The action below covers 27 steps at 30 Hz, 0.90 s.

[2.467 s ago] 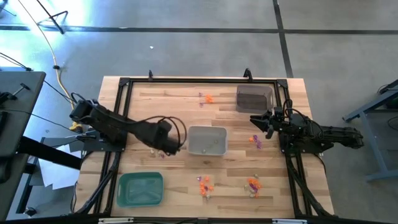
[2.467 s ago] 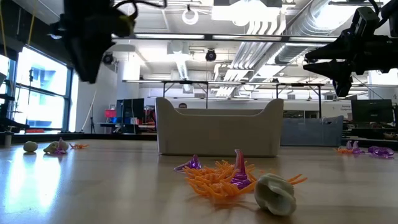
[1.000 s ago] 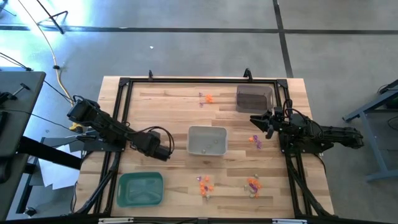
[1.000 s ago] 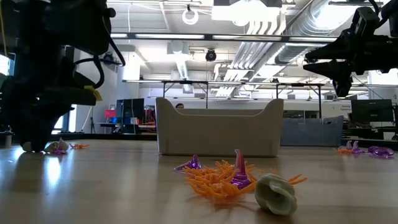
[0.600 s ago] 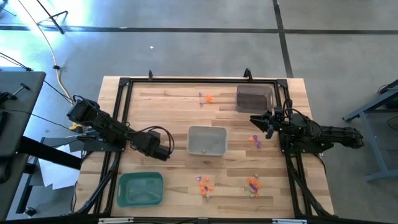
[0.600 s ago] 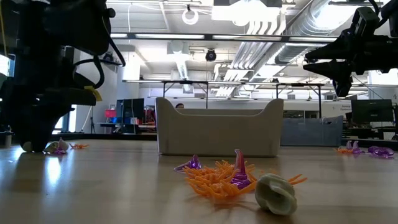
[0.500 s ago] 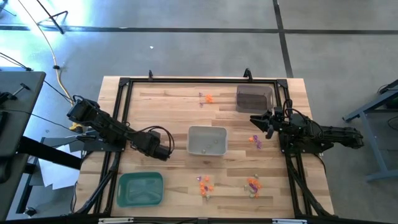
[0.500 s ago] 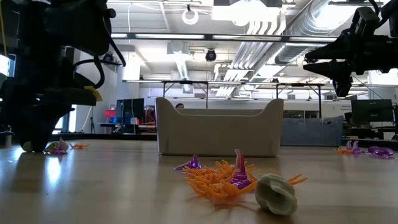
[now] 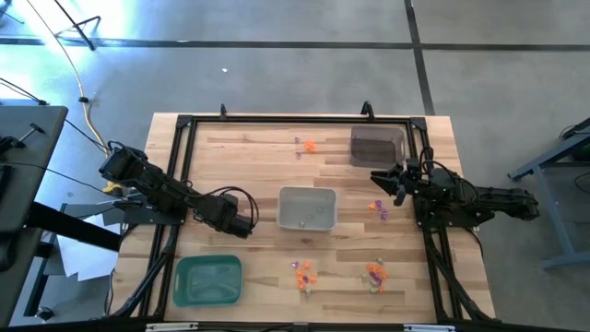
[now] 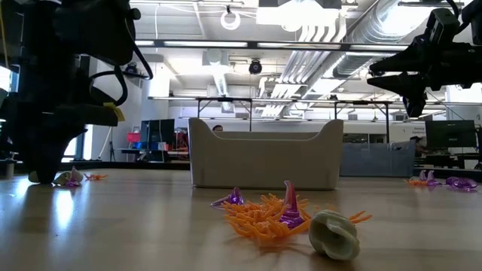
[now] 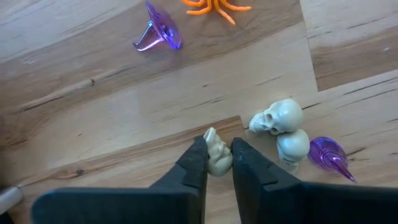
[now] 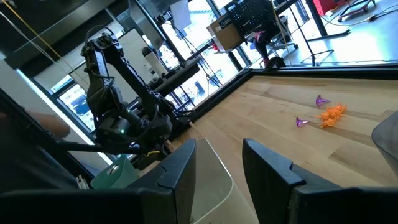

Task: Sort Halloween decoration
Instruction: Put the white skull toy into the white bin

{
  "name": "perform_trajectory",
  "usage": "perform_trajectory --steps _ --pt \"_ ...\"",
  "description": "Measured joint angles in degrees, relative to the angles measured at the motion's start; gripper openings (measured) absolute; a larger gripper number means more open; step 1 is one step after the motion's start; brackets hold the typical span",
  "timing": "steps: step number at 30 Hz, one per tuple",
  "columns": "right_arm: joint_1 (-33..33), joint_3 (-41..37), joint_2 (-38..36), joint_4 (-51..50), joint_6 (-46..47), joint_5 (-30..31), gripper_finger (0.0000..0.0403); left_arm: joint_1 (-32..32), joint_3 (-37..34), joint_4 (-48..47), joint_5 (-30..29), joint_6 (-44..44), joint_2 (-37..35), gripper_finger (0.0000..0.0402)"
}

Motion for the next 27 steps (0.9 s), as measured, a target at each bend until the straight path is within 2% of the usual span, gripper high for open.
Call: perform_trajectory --steps 12,27 --pt "0.00 -0.02 0.01 0.00 0.00 0.02 0.0126 0.00 -0.24 -0.57 0.03 -0.03 -0.80 0.0039" --pt "-0.01 -0.02 -0.02 0.00 0.00 0.02 0.0126 0.00 -0.20 -3.57 -1.11 -0.08 -8.12 0.0039"
